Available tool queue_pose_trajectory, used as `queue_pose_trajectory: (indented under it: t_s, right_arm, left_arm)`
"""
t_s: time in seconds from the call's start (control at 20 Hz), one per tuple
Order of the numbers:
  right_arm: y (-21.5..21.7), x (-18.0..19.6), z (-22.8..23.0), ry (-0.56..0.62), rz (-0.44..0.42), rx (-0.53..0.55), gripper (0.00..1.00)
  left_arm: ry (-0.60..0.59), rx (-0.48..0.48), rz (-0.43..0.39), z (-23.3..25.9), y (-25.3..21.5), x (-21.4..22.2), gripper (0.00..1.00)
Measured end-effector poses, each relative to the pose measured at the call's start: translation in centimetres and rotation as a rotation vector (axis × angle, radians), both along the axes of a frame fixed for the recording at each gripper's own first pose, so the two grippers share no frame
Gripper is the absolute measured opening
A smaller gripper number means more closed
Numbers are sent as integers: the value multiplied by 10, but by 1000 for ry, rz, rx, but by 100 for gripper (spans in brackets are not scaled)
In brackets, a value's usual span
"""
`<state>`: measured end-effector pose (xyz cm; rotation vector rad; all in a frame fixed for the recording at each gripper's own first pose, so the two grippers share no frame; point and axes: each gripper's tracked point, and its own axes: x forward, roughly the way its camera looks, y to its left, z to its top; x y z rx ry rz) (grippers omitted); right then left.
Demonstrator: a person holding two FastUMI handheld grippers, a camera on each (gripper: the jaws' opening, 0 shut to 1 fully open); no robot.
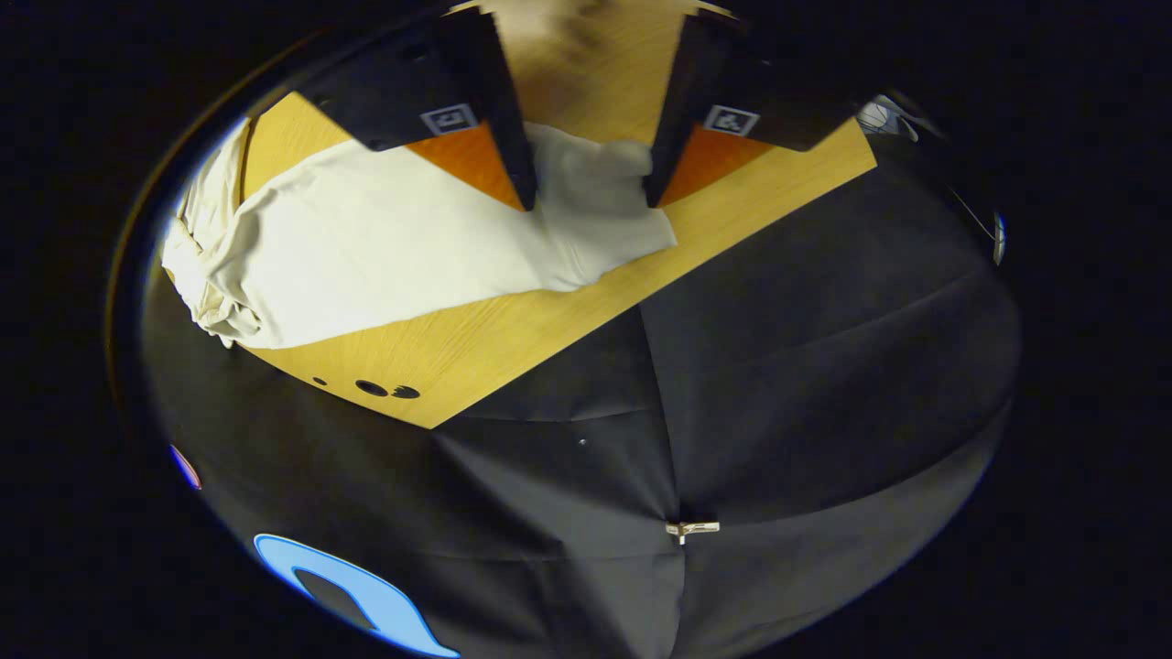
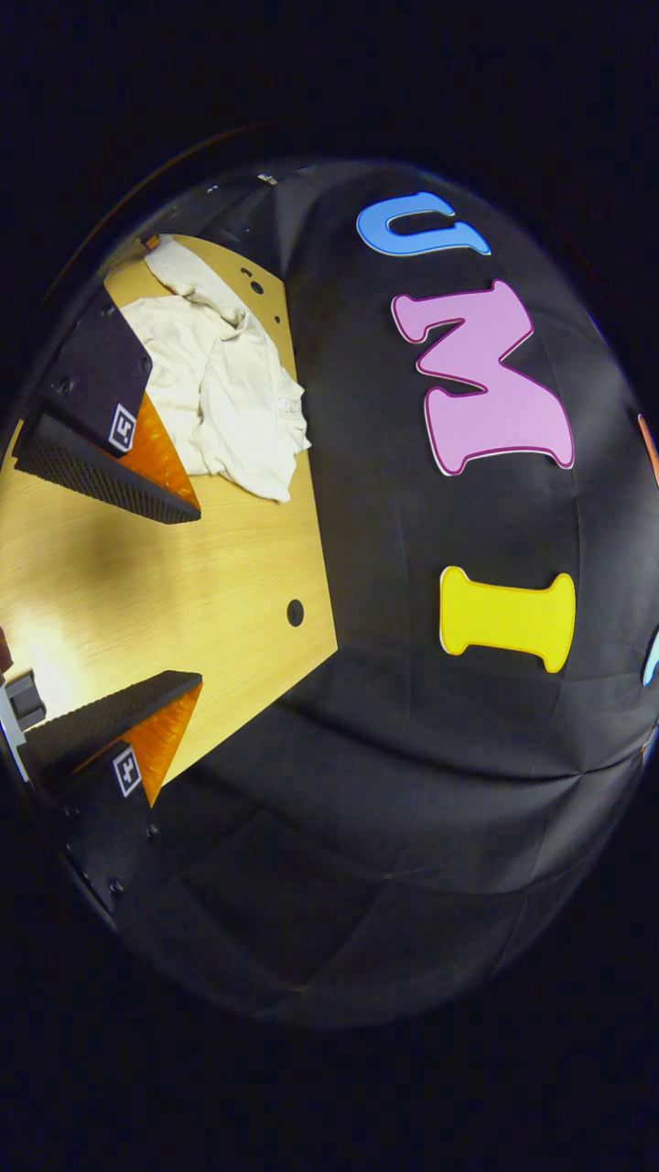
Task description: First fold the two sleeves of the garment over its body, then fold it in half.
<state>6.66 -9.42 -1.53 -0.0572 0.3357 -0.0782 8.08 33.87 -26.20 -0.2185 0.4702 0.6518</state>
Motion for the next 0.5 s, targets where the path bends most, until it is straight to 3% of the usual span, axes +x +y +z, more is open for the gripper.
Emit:
queue_pose_trajectory:
  t_s: [0.15, 0.2, 0.4, 0.5]
  right_arm:
    - [-8, -10, -11, 18, -29, 40, 99]
    - [-10, -12, -15, 21, -36, 53, 99]
    - [-15, -21, -29, 35, -46, 51, 99]
    - [-14, -21, -33, 41, -42, 49, 99]
  left_arm:
    - [63, 67, -43, 0, -7, 9, 39]
    - [80, 80, -58, 1, -9, 12, 32]
    - [108, 33, -87, 8, -11, 17, 13]
    - [104, -26, -82, 8, -13, 19, 10]
